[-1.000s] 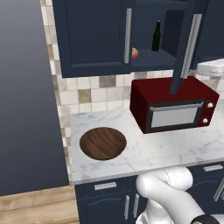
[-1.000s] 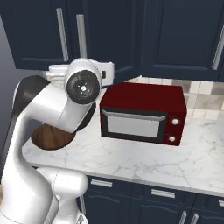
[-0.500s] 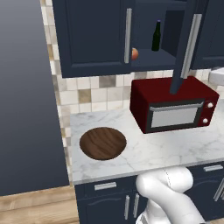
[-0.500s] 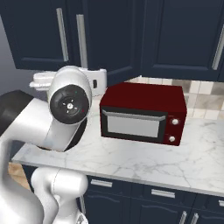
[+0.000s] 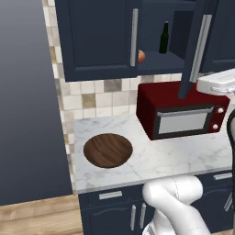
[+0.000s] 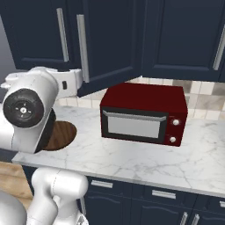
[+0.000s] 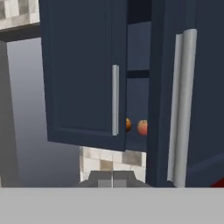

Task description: Open the cabinet. Pick the peach and orange from the cabinet and place them into the bowl. Then close the cabinet.

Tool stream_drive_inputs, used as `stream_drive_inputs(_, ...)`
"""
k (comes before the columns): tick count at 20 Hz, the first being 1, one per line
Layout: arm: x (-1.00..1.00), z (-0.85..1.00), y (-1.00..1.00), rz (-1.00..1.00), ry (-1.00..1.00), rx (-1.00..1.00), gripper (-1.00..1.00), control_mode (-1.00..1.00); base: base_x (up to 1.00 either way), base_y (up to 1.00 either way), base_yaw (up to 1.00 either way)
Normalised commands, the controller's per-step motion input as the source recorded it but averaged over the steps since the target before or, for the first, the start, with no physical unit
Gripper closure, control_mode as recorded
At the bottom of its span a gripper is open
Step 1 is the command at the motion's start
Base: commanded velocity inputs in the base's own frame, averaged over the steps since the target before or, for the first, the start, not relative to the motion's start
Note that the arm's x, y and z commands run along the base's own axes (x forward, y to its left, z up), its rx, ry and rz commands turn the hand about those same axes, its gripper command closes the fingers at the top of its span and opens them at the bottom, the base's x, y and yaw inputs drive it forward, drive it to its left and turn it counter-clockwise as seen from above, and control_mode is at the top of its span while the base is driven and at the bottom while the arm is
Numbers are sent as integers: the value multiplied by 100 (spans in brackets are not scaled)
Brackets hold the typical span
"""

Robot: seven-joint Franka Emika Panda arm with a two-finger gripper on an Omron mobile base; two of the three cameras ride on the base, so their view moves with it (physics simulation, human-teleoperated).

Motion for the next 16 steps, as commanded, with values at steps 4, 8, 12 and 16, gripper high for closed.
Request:
stream_drive_inputs(4, 7, 0, 43, -12, 0, -1, 100, -100, 0, 0, 0)
stream_drive_inputs(8, 6, 0, 42, -12, 0, -3, 100, -100, 0, 0, 0)
stream_drive_inputs(12, 18, 0, 33, -14, 7, 0, 100, -100, 0, 0, 0)
stream_drive_inputs(16, 31, 0, 21, -14, 13, 0, 100, -100, 0, 0, 0)
